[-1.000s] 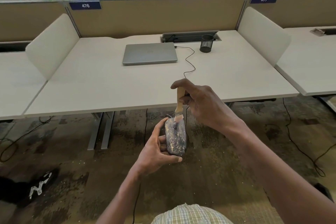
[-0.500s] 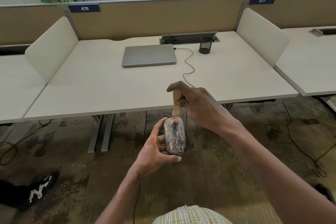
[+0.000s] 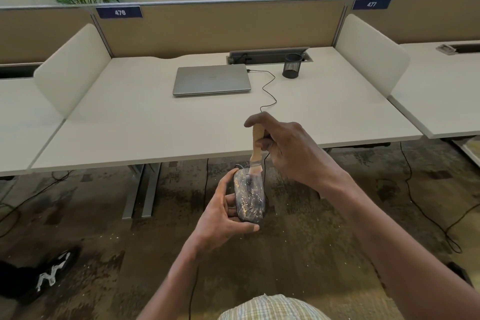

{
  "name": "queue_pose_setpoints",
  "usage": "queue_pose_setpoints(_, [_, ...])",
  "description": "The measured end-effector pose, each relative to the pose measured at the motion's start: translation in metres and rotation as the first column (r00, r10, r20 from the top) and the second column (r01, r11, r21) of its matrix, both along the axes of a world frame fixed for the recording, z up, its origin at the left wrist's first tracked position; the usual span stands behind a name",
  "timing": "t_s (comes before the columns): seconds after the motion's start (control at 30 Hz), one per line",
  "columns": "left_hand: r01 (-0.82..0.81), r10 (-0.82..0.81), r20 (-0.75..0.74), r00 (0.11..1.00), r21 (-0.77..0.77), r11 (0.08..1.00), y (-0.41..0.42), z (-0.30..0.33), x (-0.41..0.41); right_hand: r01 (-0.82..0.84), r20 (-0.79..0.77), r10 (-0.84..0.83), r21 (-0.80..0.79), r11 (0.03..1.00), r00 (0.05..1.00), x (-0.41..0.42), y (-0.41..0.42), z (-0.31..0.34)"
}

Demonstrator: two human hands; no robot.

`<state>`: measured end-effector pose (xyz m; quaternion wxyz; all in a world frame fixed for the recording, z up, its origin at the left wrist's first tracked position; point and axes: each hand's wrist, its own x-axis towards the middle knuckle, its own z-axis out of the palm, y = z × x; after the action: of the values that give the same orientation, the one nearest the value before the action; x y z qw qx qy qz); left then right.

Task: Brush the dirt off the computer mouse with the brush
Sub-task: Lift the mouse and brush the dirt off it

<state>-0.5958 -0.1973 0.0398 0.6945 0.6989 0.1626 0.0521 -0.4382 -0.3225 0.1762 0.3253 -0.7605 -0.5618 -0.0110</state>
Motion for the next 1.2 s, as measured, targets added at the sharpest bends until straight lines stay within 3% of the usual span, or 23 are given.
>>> queue_pose_setpoints(0.57, [-0.008,0.008,0.016,1.0,-0.022,1.0,0.0,0.0,-0.005,-0.002,0.027,0.002,0.007,1.0,1.0,-0.003,-0.004,-0.004])
queue_pose_setpoints(1.2, [-0.05,0.056,0.057,0.997,-0.1,0.994,0.004,0.001,-0.01,0.102,-0.212,-0.067,0.161,0.982,0.975,0.001,-0.01,-0.016])
